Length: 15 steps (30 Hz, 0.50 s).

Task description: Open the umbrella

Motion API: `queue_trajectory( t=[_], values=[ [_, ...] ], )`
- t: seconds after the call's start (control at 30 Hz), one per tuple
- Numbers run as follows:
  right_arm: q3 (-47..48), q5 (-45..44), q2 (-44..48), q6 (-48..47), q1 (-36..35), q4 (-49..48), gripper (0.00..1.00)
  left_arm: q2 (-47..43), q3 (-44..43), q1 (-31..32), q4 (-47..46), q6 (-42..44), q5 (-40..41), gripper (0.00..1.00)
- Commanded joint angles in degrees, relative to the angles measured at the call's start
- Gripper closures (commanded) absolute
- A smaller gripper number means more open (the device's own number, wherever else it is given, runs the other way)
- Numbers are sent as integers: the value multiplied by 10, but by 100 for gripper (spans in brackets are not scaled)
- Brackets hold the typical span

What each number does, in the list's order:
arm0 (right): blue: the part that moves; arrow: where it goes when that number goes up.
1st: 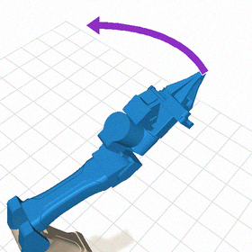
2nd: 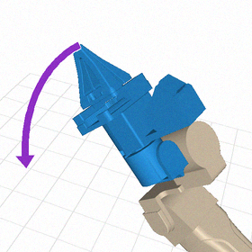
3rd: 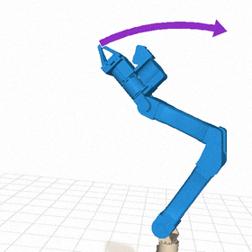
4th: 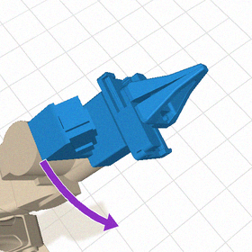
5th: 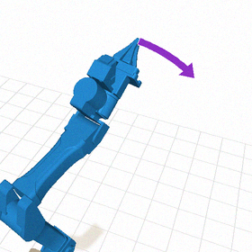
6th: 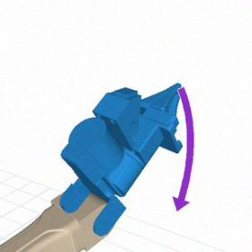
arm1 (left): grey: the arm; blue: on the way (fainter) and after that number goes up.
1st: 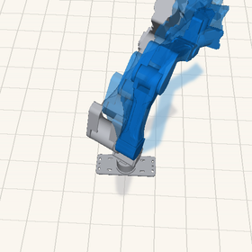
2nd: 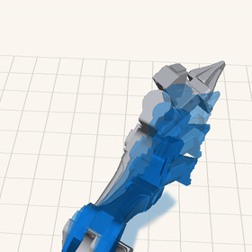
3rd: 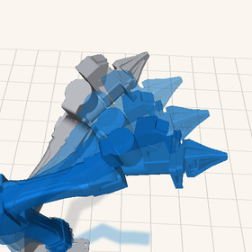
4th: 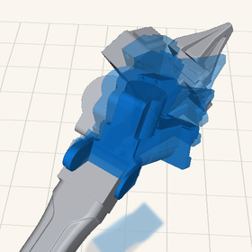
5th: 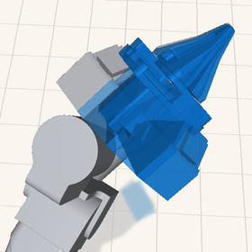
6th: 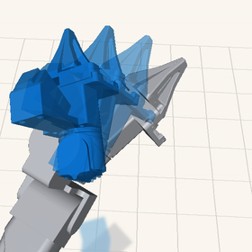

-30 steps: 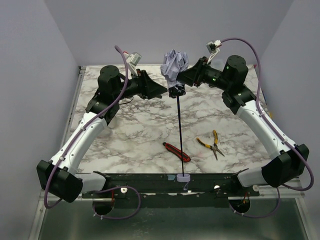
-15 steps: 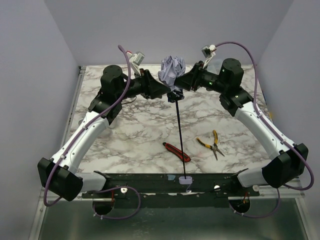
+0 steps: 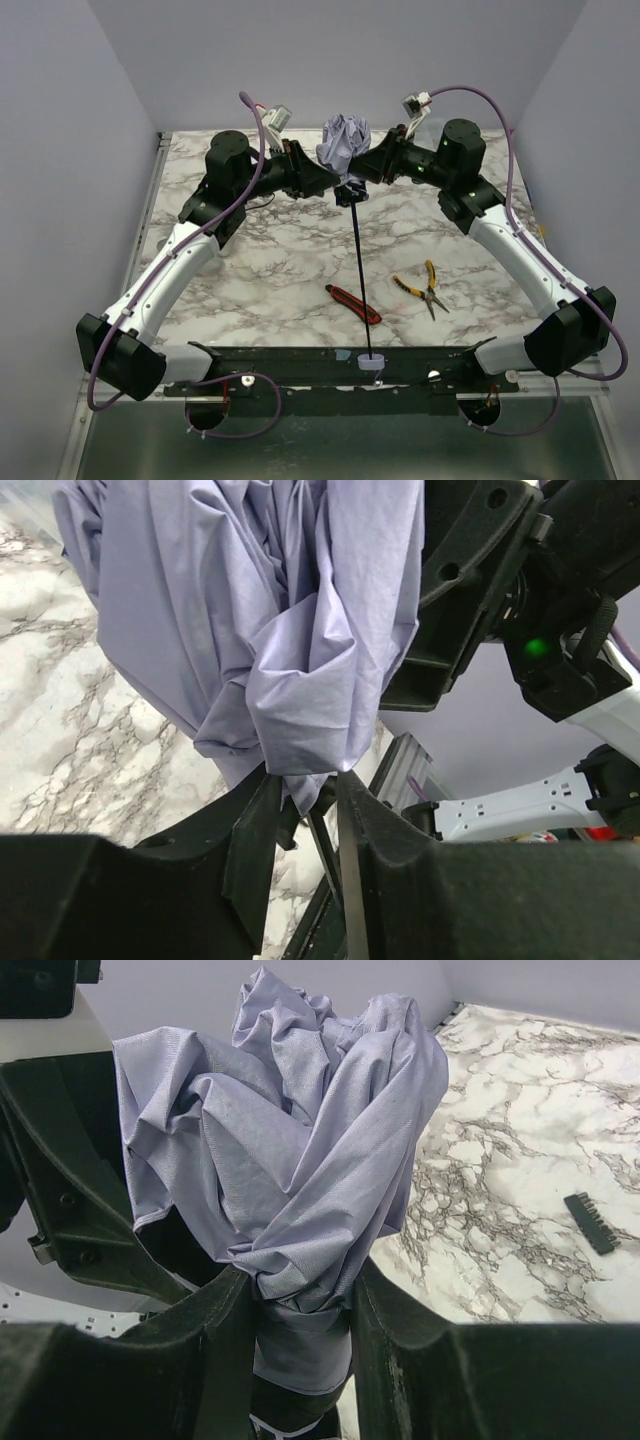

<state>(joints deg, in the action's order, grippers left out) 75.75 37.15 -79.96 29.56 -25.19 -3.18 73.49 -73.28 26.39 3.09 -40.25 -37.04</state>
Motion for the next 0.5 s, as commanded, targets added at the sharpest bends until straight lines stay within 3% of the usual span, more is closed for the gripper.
queue_trajectory(
  t=[0.0, 0.07, 0.17, 0.47],
  values=[
    [-1, -3, 26, 5, -6, -33, 100, 8, -10, 3, 20, 12, 34, 73],
    [-2, -10, 26, 1, -7, -27, 100, 9, -13, 4, 16, 14, 32, 77],
    [-2, -18, 26, -3, -10, -23, 100, 12, -21, 7, 16, 25, 28, 99],
    [0, -54, 17, 0, -12, -20, 100, -6, -24, 73, 9, 116, -4, 100]
  ],
)
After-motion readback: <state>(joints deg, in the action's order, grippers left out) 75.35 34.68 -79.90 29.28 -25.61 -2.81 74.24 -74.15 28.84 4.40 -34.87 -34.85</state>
